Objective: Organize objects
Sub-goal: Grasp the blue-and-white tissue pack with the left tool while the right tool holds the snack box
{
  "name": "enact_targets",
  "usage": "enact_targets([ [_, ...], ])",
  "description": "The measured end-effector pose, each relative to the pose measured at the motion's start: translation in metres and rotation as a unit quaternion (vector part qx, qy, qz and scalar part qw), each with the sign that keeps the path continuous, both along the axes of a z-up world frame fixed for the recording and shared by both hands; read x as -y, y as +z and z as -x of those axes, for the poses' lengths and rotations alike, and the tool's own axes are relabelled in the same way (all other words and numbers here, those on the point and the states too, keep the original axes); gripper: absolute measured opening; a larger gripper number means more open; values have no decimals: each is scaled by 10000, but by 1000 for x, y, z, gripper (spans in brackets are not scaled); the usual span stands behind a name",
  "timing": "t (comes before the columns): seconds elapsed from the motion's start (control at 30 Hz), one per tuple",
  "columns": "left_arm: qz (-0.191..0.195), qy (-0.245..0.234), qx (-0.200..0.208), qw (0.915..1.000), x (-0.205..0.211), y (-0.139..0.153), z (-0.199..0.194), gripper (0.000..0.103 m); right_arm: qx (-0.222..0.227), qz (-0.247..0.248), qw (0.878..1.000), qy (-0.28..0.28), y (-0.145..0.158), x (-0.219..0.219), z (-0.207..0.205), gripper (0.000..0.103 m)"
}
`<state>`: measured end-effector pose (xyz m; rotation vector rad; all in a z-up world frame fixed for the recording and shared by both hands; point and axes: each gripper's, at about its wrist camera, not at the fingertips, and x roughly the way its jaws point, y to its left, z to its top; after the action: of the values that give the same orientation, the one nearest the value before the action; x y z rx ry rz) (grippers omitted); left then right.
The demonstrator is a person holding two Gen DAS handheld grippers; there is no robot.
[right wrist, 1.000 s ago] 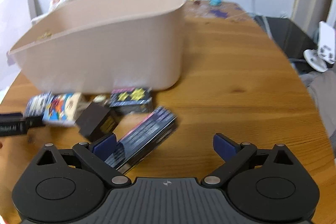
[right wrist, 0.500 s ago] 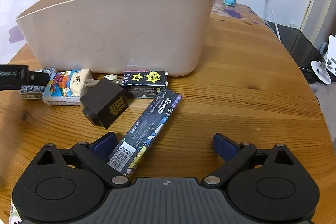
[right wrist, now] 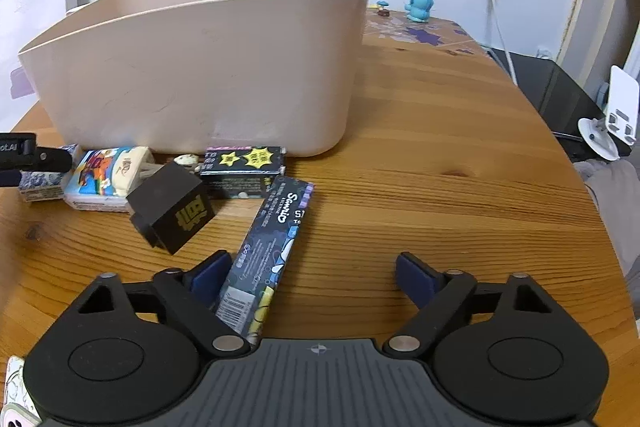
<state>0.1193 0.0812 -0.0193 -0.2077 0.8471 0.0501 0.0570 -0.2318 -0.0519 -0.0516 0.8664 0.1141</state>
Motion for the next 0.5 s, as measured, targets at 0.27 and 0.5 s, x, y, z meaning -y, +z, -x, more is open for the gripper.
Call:
enact_targets([
  [0.27,-724,-313,-2,9969,26,-8,-2,93,73,-50,9999,65,1,-3,2,61],
  [0.5,-687,-444,112,9966,23,-4,3,66,123,-140,9998,-11,5,0,3,21],
])
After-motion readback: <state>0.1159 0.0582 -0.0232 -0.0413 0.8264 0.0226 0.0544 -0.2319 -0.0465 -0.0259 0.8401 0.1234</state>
